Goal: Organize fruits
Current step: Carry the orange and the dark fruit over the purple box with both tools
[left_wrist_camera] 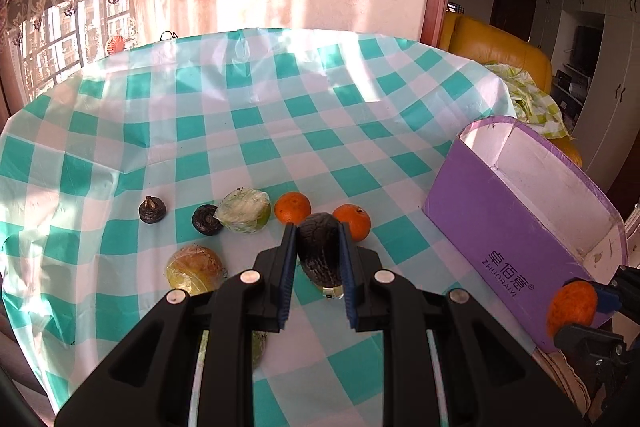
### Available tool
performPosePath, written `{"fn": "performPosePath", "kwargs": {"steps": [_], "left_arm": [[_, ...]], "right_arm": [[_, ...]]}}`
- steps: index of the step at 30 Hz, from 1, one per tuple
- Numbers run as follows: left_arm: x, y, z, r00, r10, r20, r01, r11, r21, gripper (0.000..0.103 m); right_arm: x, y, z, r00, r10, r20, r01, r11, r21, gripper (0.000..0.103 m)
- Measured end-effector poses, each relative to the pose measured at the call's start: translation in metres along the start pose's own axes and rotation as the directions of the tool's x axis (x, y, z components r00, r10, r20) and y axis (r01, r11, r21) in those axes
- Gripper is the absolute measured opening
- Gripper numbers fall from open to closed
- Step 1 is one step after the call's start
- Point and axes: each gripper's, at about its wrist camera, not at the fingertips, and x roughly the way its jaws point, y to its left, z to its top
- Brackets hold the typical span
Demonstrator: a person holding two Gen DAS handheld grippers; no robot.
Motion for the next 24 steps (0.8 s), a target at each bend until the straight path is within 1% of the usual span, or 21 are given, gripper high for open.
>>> {"fn": "performPosePath", "kwargs": {"steps": [3, 7, 9, 13, 18, 21, 24], "left_arm": [[-0.01, -0.027, 0.01, 0.999, -0.037, 0.036, 0.036, 0.999, 0.03, 0.02], [-0.018, -0.065, 0.019, 0.994, -0.082, 0.066, 0.077, 0.994, 0.075, 0.02], [-0.019, -0.085, 0.024, 0.991, -0.109, 0.074, 0.101, 0.99, 0.101, 0.02], [-0.016, -0.126, 0.029, 0.984, -0.165, 0.07, 0.153, 0.976, 0.154, 0.021], [0.004, -0.173, 0.026, 0.975, -0.22, 0.028, 0.209, 0.953, 0.22, 0.021], [0.02, -0.193, 0.02, 0.973, -0.23, -0.01, 0.225, 0.945, 0.238, 0.021], [0.038, -0.207, 0.012, 0.974, -0.223, -0.048, 0.227, 0.939, 0.257, 0.021]], "right_arm": [[-0.018, -0.02, 0.004, 0.998, -0.052, 0.044, 0.051, 0.998, 0.023, 0.036], [-0.038, -0.056, -0.001, 0.99, -0.124, 0.067, 0.118, 0.988, 0.096, 0.036], [-0.044, -0.072, -0.003, 0.985, -0.158, 0.068, 0.149, 0.982, 0.121, 0.036], [-0.046, -0.1, -0.013, 0.978, -0.205, 0.044, 0.196, 0.966, 0.166, 0.036], [-0.039, -0.129, -0.025, 0.969, -0.246, -0.001, 0.241, 0.951, 0.195, 0.036], [-0.033, -0.141, -0.031, 0.963, -0.267, -0.025, 0.267, 0.943, 0.197, 0.036], [-0.024, -0.148, -0.036, 0.96, -0.275, -0.053, 0.28, 0.94, 0.194, 0.036]]}}
